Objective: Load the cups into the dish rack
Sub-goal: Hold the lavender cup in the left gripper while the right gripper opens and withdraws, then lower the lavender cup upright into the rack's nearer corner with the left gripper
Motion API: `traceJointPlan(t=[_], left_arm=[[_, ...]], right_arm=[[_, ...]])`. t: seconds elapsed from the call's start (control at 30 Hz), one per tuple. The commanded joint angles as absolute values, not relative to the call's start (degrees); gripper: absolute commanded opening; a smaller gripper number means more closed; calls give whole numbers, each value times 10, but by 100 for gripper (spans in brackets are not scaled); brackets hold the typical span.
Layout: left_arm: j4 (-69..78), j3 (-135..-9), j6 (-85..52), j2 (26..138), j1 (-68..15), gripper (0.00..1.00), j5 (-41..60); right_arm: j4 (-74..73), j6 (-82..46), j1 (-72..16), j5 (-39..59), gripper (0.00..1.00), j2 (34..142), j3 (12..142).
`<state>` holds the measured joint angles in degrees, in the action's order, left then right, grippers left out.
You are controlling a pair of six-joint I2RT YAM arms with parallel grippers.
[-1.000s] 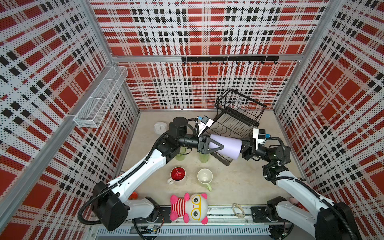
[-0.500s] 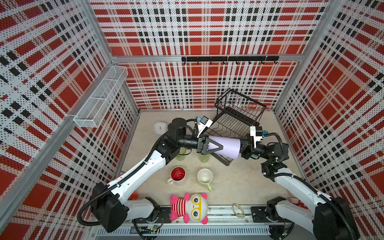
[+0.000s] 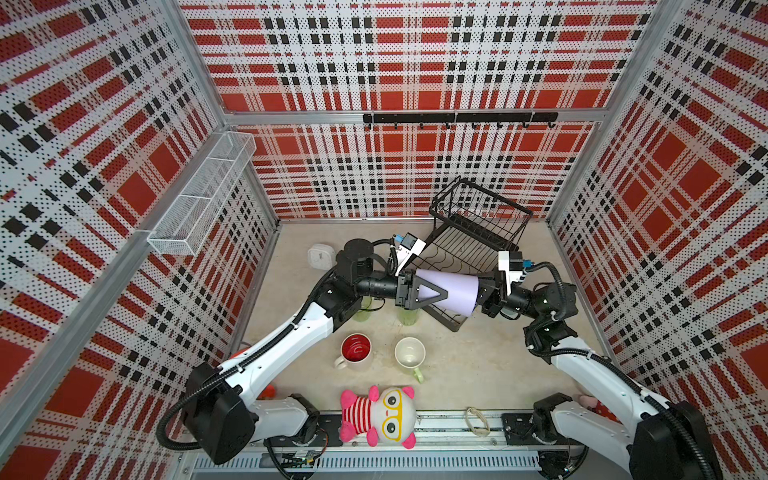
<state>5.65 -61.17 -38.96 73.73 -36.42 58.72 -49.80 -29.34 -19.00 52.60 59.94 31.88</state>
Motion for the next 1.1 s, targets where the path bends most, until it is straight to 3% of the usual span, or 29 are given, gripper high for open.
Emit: traceJointPlan(t=[0.0, 0.17, 0.27, 0.37, 0.47, 0.63, 0.83, 0.97, 1.03, 1.07], left_arm=[[90, -613, -394, 740, -372, 84, 598], [92, -613, -395, 742, -370, 78, 599], [101, -608, -400, 740, -366, 74, 599], [116, -603, -410, 738, -362, 73, 600], [123, -599, -418, 737, -354, 73, 599], [142, -584, -435, 733, -334, 72, 600], [140, -574, -445, 723, -271, 70, 582], [102, -581, -419, 719, -218, 68, 544], [26, -613, -363, 734, -207, 68, 502], [-16, -633, -334, 744, -207, 68, 481]], right_arm=[[-504, -291, -194, 521, 0, 602, 325], [-492, -287, -194, 521, 0, 599, 325], [-492, -286, -194, 512, 13, 595, 321], [-491, -285, -194, 509, 16, 592, 318], [-483, -280, -194, 497, 24, 588, 316], [-448, -251, -193, 466, 53, 563, 306], [-253, -166, -193, 343, 62, 500, 331], [-220, -168, -194, 303, 69, 454, 324], [-210, -172, -194, 289, 100, 430, 312], [-204, -174, -193, 285, 100, 418, 307]])
